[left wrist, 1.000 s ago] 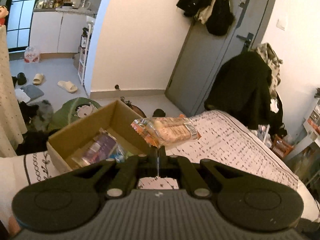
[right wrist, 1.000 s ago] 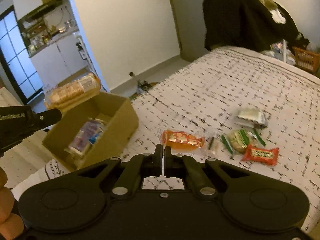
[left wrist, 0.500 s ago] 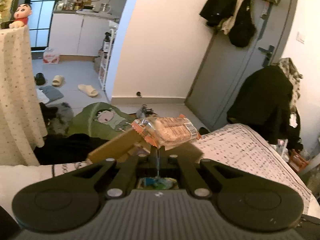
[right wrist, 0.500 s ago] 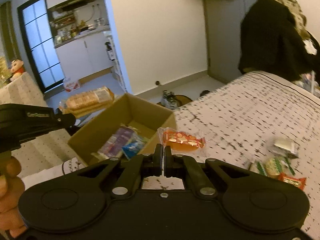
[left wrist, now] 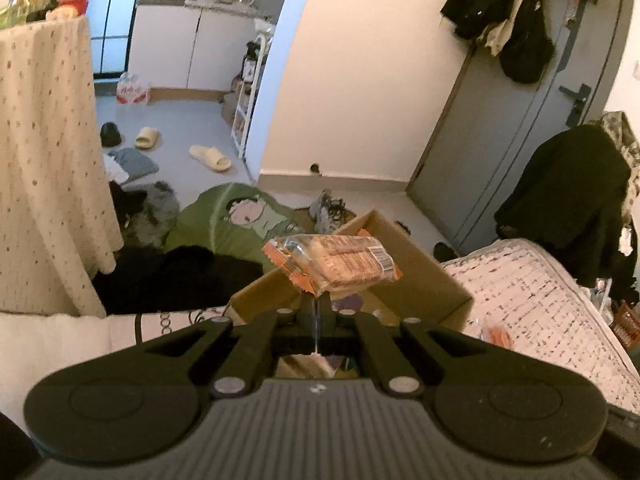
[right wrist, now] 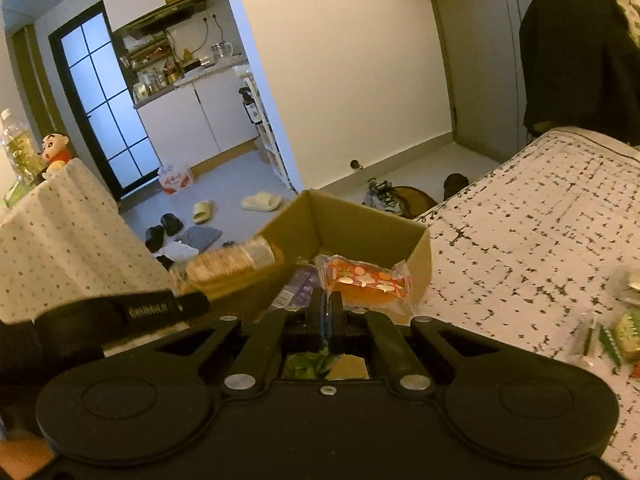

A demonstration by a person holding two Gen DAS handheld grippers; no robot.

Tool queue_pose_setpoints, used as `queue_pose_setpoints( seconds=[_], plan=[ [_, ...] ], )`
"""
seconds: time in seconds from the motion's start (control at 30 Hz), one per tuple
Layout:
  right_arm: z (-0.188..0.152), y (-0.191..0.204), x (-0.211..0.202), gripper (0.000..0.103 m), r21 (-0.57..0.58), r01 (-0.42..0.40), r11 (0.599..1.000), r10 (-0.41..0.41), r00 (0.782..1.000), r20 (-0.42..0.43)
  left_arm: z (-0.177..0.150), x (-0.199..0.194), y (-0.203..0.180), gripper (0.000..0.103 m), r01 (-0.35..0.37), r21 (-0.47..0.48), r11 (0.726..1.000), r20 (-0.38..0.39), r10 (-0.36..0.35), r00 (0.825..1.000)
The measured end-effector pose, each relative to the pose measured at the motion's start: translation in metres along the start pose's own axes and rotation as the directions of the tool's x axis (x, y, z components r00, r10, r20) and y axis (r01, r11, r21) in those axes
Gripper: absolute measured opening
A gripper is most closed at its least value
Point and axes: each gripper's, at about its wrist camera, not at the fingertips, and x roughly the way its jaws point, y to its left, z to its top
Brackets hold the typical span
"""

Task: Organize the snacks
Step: 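Carry the biscuit and cracker packets over the cardboard box with both grippers, then open both grippers to drop the packets into the box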

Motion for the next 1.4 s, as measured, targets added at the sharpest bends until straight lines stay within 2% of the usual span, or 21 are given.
queue_pose_setpoints(
  seconds=[0.43,0.63,0.7,0.8,0.93,1.0,1.07,1.17,1.27,1.4],
  plan=[
    [-0.002,0.007,0.031,0.001,0.029,-0.033,0.999,0.034,0.999,-0.031,-0.005,0.023,0.012,0.002,-0.045,-0.011,0.999,-0.074,0.044,0.996],
    [-0.001,0.008,0.023,0.004,0.023,-0.028,0.999,0.028,1.0,-0.003,-0.001,0.018,0.015,0.003,-0.04,-0.02,0.999,-0.09,0.038,0.995],
    [0.0,0.007,0.023,0.01,0.028,-0.036,0.999,0.036,0.999,0.003,0.0,0.012,0.014,0.003,-0.047,-0.024,0.999,-0.077,0.045,0.996],
    [-0.001,0.011,0.023,0.013,0.019,-0.019,1.0,0.019,1.0,0.007,0.002,0.004,0.012,0.005,-0.052,-0.017,0.998,-0.07,0.051,0.996],
    [-0.001,0.015,0.018,0.017,0.011,-0.024,1.0,0.024,1.0,0.004,0.003,-0.001,0.015,0.013,-0.068,-0.011,0.998,-0.085,0.067,0.994],
    [-0.001,0.016,0.014,0.024,0.009,-0.014,1.0,0.014,1.0,0.009,0.005,-0.006,0.017,0.019,-0.082,-0.008,0.997,-0.077,0.081,0.994],
    [-0.001,0.015,0.01,0.025,0.014,-0.004,1.0,0.004,1.0,0.01,0.006,-0.013,0.019,0.04,-0.097,-0.002,0.995,-0.061,0.096,0.993],
    [-0.003,0.01,0.003,0.03,0.033,0.023,0.999,-0.023,1.0,-0.006,0.008,-0.022,0.019,0.058,-0.114,0.002,0.993,-0.027,0.114,0.993],
    [-0.004,0.004,-0.004,0.039,0.047,0.065,0.997,-0.064,0.998,-0.026,0.011,-0.03,0.02,0.07,-0.123,0.006,0.992,-0.009,0.123,0.992],
    [-0.006,-0.006,-0.018,0.049,0.053,0.111,0.992,-0.109,0.993,-0.045,0.014,-0.038,0.021,0.077,-0.127,0.016,0.992,0.004,0.127,0.992]
  ],
)
